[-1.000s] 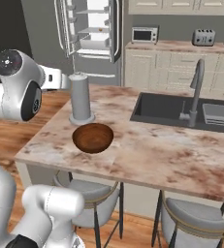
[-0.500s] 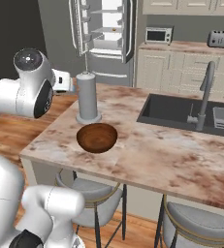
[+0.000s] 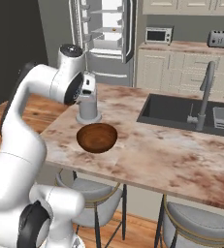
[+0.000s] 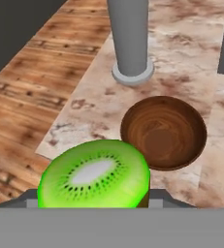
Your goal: Retrieve the kiwi and tangerine from the fridge and place them into the bowl on the dining table.
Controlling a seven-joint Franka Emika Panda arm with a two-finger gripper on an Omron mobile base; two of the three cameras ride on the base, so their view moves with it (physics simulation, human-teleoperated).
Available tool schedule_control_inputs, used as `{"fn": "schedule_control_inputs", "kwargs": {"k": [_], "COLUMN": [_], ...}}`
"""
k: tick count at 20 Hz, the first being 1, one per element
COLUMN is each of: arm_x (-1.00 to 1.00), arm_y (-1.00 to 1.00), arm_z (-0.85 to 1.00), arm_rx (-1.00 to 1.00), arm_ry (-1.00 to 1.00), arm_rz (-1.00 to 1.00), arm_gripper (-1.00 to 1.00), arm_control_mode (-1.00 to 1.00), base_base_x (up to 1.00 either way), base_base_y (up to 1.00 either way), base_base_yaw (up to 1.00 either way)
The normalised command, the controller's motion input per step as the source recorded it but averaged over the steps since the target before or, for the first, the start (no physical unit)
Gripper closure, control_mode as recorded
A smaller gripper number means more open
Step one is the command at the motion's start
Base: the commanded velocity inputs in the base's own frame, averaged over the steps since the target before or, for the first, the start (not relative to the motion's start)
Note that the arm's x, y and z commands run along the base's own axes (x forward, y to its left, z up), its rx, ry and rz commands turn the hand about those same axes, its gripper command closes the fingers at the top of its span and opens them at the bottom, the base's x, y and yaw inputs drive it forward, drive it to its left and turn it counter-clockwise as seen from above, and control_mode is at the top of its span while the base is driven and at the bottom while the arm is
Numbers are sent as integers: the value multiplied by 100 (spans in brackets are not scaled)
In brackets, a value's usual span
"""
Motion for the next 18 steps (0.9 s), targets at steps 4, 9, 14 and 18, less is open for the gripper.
{"fn": "schedule_control_inputs", "kwargs": {"k": [4, 9, 14, 18], "arm_x": [41, 31, 4, 0], "arm_y": [0, 0, 0, 0], "arm_z": [-45, -43, -33, -18], "arm_rx": [-6, -7, -8, -5], "arm_ry": [15, 19, 4, 0], "arm_rz": [-10, -15, -19, -20], "arm_gripper": [100, 100, 100, 100], "arm_control_mode": [-100, -100, -100, -100], "base_base_x": [0, 0, 0, 0], "base_base_y": [0, 0, 0, 0], "base_base_yaw": [0, 0, 0, 0]}}
